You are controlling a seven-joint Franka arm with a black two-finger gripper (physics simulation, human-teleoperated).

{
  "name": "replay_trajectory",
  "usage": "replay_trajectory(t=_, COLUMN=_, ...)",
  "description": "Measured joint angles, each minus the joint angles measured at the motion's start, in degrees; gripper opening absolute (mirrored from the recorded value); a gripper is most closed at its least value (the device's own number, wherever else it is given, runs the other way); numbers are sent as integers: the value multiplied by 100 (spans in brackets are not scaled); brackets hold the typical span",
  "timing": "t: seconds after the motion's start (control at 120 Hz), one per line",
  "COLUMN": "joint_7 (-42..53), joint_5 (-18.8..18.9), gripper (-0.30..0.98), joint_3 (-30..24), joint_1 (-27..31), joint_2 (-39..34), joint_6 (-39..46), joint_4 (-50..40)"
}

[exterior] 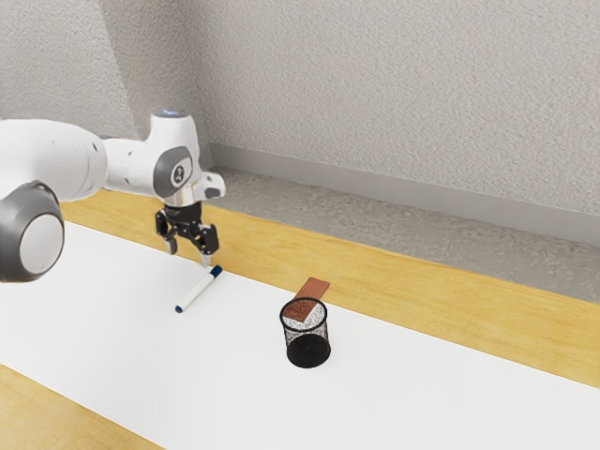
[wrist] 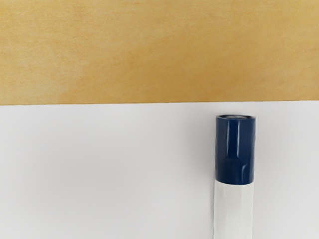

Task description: Put the marker into the pen holder.

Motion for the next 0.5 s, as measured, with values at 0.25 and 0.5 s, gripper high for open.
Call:
replay_trajectory(t=0.25, joint_7=240, joint_5=-5, gripper=69, joint_3=-165, joint_1=-13, joint_2=94, joint_6=235, joint_4=-131)
replay_trajectory(t=0.5, joint_7=344, joint_5=-75, gripper=69, joint_3=-178, joint_1=-26, joint_2=108, joint_6=420, joint_4=-381)
